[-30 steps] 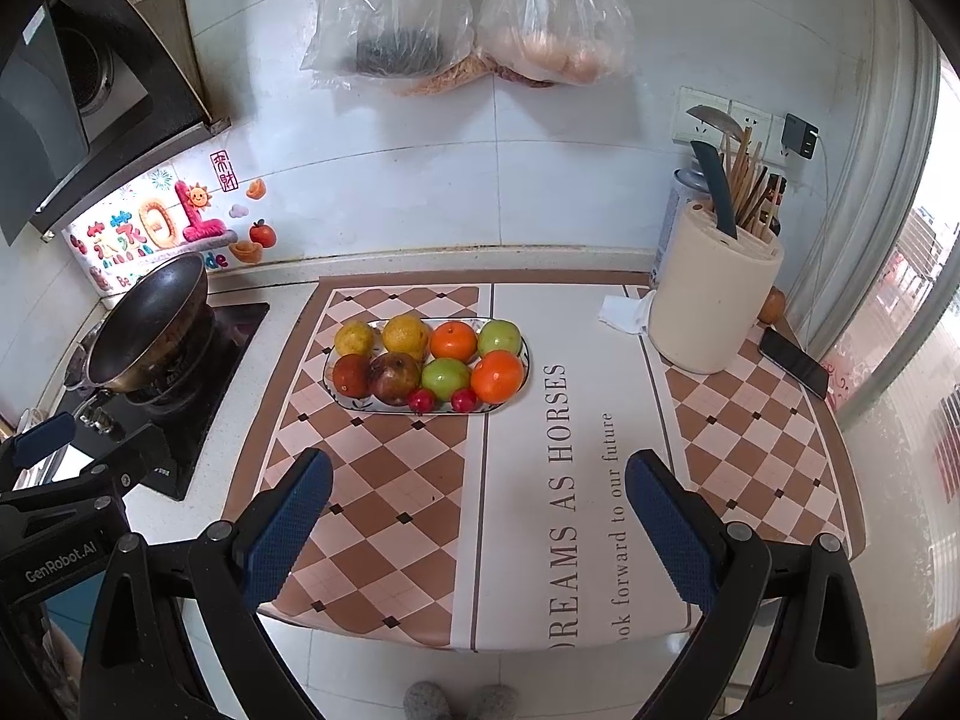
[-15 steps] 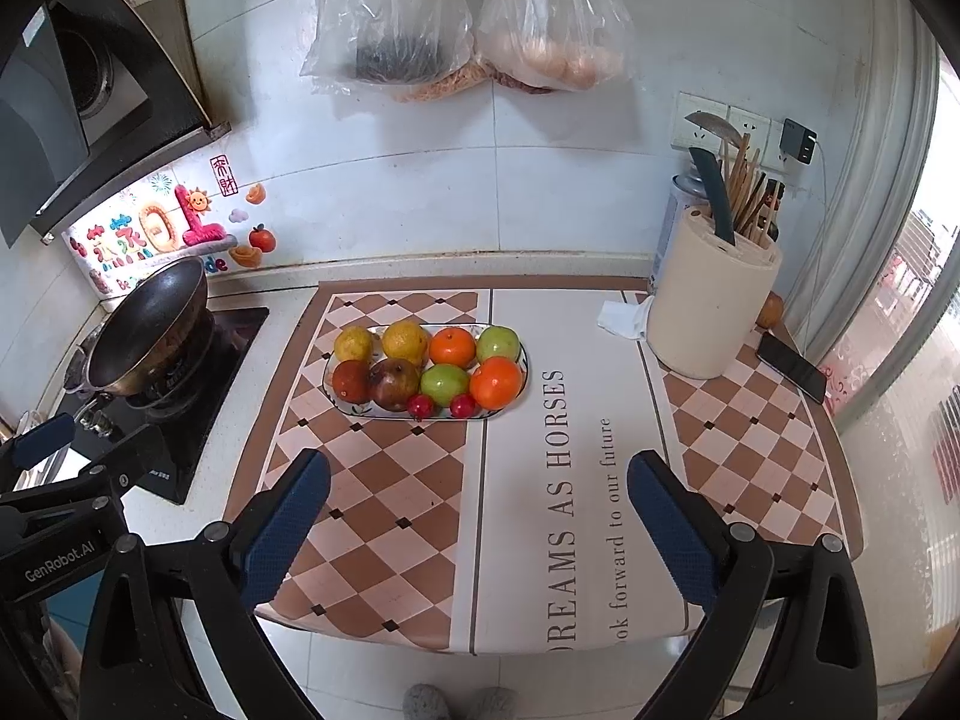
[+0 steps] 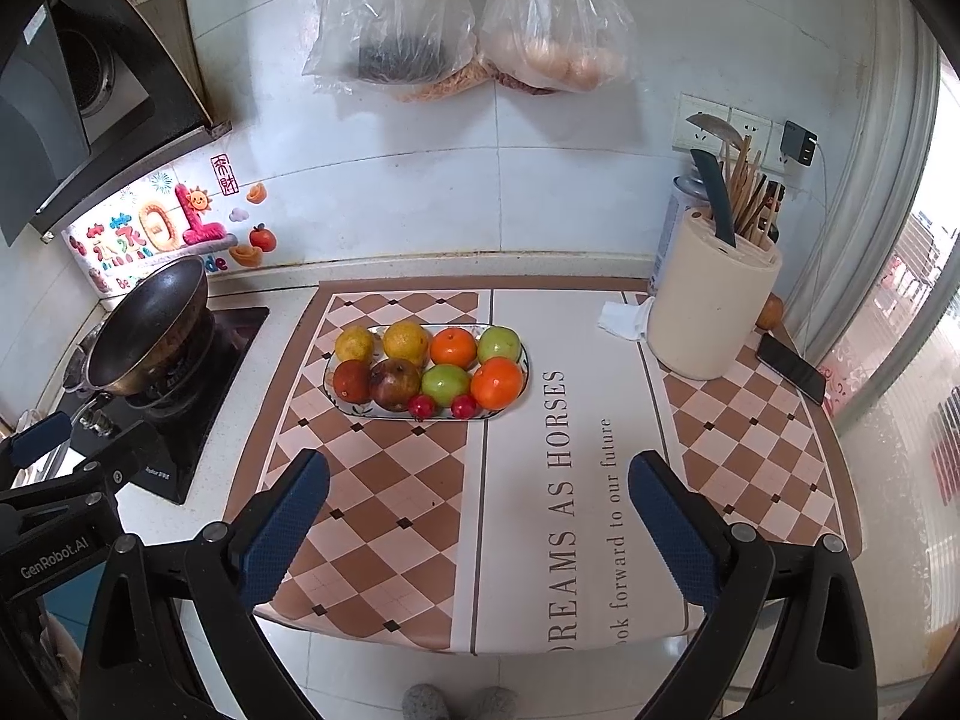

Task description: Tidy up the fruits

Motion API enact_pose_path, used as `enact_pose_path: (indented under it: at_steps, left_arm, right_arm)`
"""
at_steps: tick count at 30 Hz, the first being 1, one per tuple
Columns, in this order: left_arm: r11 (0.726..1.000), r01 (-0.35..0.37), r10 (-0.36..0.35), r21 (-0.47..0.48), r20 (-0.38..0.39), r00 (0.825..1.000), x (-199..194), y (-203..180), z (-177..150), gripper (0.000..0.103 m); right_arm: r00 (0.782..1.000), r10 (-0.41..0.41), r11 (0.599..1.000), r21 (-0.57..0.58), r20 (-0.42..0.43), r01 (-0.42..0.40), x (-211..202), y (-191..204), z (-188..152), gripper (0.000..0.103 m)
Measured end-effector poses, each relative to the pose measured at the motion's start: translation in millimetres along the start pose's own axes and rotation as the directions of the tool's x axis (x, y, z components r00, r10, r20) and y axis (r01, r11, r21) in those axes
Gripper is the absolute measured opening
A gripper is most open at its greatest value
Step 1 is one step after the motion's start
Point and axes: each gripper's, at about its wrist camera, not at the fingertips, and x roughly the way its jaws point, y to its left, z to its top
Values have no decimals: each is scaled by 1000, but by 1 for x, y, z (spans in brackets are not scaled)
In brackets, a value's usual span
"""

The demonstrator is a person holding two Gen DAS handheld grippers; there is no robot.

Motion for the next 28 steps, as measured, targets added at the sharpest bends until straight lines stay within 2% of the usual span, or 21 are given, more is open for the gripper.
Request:
enact_pose_path:
  at_steps: [28]
  left_arm:
    - [1000,-2,2,-17,7,1000,-5,-2,0,102]
  right_arm:
    - [1000,6,1000,-7,9,-5,-7,4,1,102]
